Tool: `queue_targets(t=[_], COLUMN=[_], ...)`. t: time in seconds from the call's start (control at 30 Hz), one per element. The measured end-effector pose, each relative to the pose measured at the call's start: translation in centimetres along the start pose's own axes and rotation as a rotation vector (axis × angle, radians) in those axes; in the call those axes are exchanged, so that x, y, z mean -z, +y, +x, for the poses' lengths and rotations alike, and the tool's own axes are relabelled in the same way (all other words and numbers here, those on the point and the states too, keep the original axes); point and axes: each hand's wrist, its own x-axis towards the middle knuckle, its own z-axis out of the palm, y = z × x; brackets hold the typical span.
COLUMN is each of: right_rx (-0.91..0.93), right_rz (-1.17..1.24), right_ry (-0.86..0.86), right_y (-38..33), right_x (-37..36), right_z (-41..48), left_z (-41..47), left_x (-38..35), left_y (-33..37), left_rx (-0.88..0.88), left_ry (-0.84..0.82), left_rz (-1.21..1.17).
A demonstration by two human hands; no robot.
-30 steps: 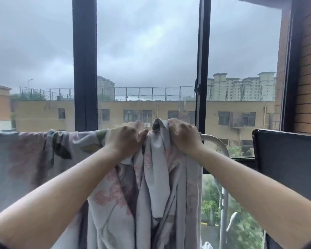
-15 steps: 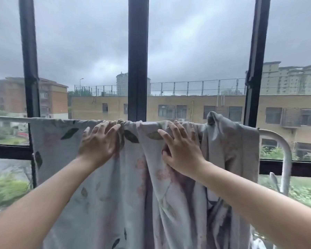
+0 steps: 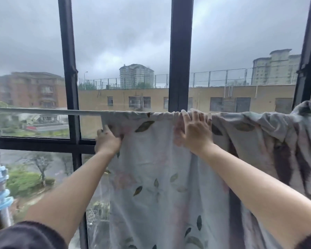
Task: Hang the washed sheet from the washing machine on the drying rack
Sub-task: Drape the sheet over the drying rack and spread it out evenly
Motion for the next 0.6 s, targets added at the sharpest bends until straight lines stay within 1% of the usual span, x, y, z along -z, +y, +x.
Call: queue_targets(t=[0.03, 0.1, 0.17, 0.27, 0.37, 0.47, 0.6], right_rx=[-0.005, -0.003, -0.04, -0.113, -0.086, -0.086, -0.08], right_rz=[-0.019, -0.039, -0.043, -0.062, -0.099, -0.086, -0.072], right_ry=[0.04, 0.108, 0.106, 0.137, 0.229, 0.211, 0.155], right_y=[-0.4, 0.2, 0.5, 0.4, 0.1, -0.2, -0.1], right_x=[-0.4, -0.5, -0.4, -0.8, -2.4, -2.7, -2.2], right_z=[-0.1, 0.0, 0.4, 0.2, -1.0, -1.6, -2.3], left_z=[0.3, 0.8, 0.9, -0.4, -1.5, -3.1, -5.7], left_x=[0.3, 0.5, 0.5, -0.2, -0.2, -1.3, -3.8], left_y=[-0.3, -0.4, -1.5, -3.6, -5.0, -7.6, -11.1], left_rx=[-0.001, 0.019, -0.003, -0.144, -0.192, -0.179, -0.149], left_ry=[0.017, -0.02, -0.026, 0.078, 0.145, 0.093, -0.031], left_rz=[-0.028, -0.155, -0.179, 0.0, 0.174, 0.315, 0.303])
